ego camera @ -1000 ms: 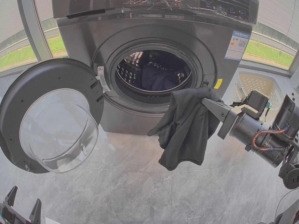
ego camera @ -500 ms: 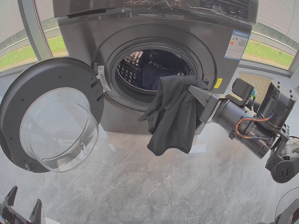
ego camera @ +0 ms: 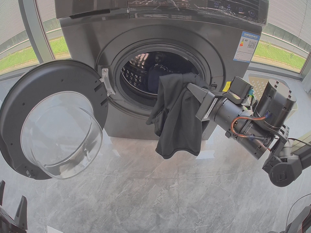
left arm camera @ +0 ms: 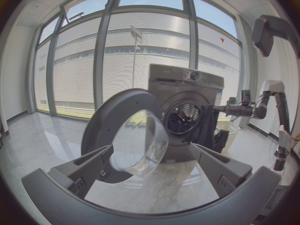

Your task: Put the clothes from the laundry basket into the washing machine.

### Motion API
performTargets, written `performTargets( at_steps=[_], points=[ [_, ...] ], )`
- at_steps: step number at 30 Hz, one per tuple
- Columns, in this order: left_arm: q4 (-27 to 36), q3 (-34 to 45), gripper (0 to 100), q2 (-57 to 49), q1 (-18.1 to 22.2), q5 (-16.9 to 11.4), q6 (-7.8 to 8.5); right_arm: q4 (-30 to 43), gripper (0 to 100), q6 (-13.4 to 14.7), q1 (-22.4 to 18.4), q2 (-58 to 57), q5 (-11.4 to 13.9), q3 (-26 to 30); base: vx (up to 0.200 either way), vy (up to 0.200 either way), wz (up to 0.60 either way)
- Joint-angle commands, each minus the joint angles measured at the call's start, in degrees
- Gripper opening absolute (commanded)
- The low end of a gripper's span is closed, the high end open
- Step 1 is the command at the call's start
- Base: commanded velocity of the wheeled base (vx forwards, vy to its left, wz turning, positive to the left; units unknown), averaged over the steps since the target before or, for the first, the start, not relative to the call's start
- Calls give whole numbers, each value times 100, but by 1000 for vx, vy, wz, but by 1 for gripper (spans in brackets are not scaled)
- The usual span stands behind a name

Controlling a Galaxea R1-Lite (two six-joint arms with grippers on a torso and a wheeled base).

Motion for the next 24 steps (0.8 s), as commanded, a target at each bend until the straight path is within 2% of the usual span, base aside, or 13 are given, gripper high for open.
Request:
performTargets(
  at_steps=[1, 2, 3, 4, 10, 14, 15, 16, 17, 19, 20, 21, 24],
  points=[
    [-55, -143, 100, 1060, 18, -1120, 9, -172, 0, -8, 43, 383, 52, -301, 0, 0, 0],
    [-72, -143, 100, 1271, 9, -1322, 9, -163, 0, -17, 43, 400, 61, -354, 0, 0, 0],
    [-72, -152, 100, 1350, 9, -1383, 0, -163, 0, -17, 43, 409, 69, -371, 0, 0, 0],
    [-99, -205, 100, 1763, -9, -1700, -52, -172, 0, -17, 34, 488, 96, -459, 0, 0, 0],
    [-714, -521, 100, 2984, -97, -2306, 27, -207, 0, -8, -1, 620, 166, -512, 0, 0, 0],
    [-1206, -574, 100, 3696, -281, -2350, 44, -216, 0, -8, -1, 725, 113, -573, 0, 0, 0],
    [-1619, -609, 100, 4285, -650, -2333, 44, -216, 0, -17, 25, 813, 78, -635, 0, 0, 0],
    [-1619, -609, 100, 4285, -650, -2333, 44, -216, 0, -17, 25, 813, 78, -635, 0, 0, 0],
    [-2015, -671, 100, 4821, -1028, -2289, 9, -207, 0, -25, 43, 901, -1, -688, 0, 0, 0],
    [-2340, -715, 100, 5243, -1274, -2253, -8, -189, 0, -34, 43, 945, -71, -758, 0, 0, 0],
    [-2674, -750, 100, 5700, -1468, -2139, 9, -172, 0, -34, 43, 998, -115, -881, 0, 0, 0],
    [-2674, -750, 100, 5700, -1468, -2139, 9, -172, 0, -34, 43, 998, -115, -881, 0, 0, 0],
    [-3280, -882, 100, 6606, -1898, -1858, 27, -154, 0, -25, 34, 1033, -124, -1039, 0, 0, 0]
  ],
)
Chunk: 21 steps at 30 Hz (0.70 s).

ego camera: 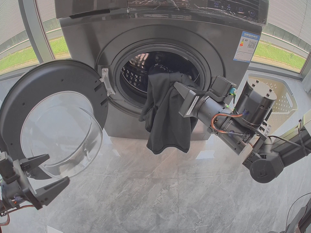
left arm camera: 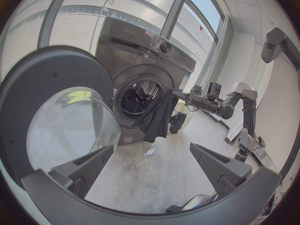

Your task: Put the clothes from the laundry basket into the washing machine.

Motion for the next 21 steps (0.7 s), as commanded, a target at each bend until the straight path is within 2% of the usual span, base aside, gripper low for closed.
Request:
performTargets(
  at_steps=[1, 5, 12, 17, 21],
  points=[
    [-1166, -288, 100, 2266, -1022, 289, 7, -10, 0, -3, 9, 264, -87, -348, 0, 0, 0],
    [-1517, -481, 100, 2907, -1092, 289, 16, -28, 0, 93, 35, 228, -25, -322, 0, 0, 0],
    [-1553, -727, 100, 3470, -1303, 237, 25, -89, 0, 120, 105, 237, 1, -295, 0, 0, 0],
    [-1553, -859, 100, 3848, -1505, -1, 34, -160, 0, 102, 167, 264, -34, -234, 0, 0, 0],
    [-1553, -1053, 100, 4129, -1558, -62, 34, -274, 0, 84, 184, 272, -25, -225, 0, 0, 0]
  ],
)
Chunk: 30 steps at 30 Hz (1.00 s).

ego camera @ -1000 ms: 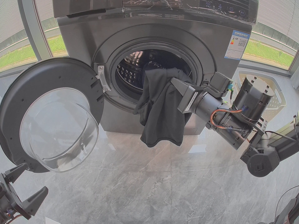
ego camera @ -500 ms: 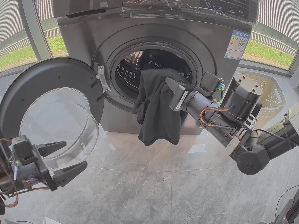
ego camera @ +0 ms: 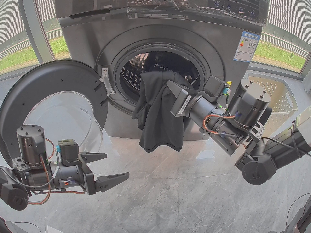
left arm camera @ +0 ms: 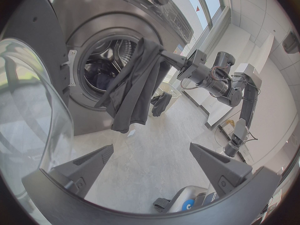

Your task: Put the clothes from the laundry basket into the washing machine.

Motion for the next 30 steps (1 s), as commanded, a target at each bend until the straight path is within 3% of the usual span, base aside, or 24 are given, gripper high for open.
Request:
performTargets(
  at_steps=[1, 7, 14, 25, 30],
  points=[
    [-1, -246, 100, 516, -87, -40, -2, -61, 0, -23, 38, 19, 3, 13, 0, 0, 0],
    [-18, -589, 100, 1035, -79, -225, 7, -131, 0, -32, 117, 10, -15, 30, 0, 0, 0],
    [-115, -967, 100, 1492, -105, -234, -19, -166, 0, -49, 179, -25, -24, 92, 0, 0, 0],
    [-502, -1740, 100, 2634, -96, -119, -63, -175, 0, -146, 337, -175, -41, 285, 0, 0, 0],
    [-695, -2021, 100, 3038, -96, 83, -72, -184, 0, -164, 407, -183, -50, 294, 0, 0, 0]
  ],
)
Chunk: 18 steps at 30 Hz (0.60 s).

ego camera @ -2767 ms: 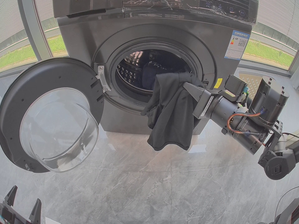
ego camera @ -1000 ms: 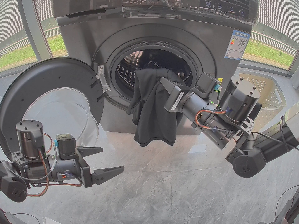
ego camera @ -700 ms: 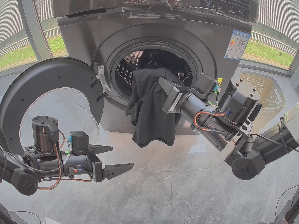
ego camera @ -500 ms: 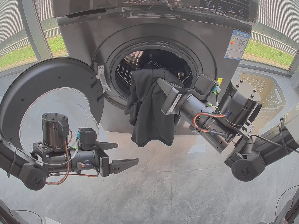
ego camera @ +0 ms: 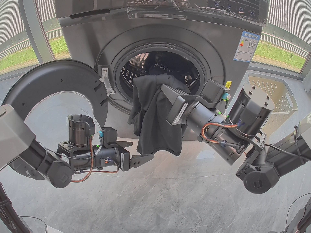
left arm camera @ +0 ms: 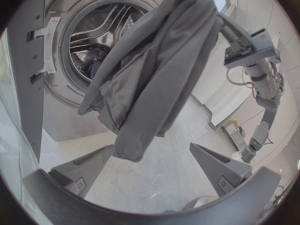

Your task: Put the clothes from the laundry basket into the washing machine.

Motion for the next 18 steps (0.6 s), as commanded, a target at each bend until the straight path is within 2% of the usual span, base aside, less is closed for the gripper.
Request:
performTargets(
  at_steps=[1, 16, 18],
  points=[
    [-141, -267, 100, 547, 5, 74, -28, -4, 0, -16, 77, -46, 7, 15, 0, 0, 0],
    [-607, -636, 100, 1092, -4, 206, -11, -119, 0, -25, 112, -46, -1, 85, 0, 0, 0],
    [-704, -741, 100, 1215, 5, 320, -2, -119, 0, -25, 112, -46, -1, 103, 0, 0, 0]
  ],
)
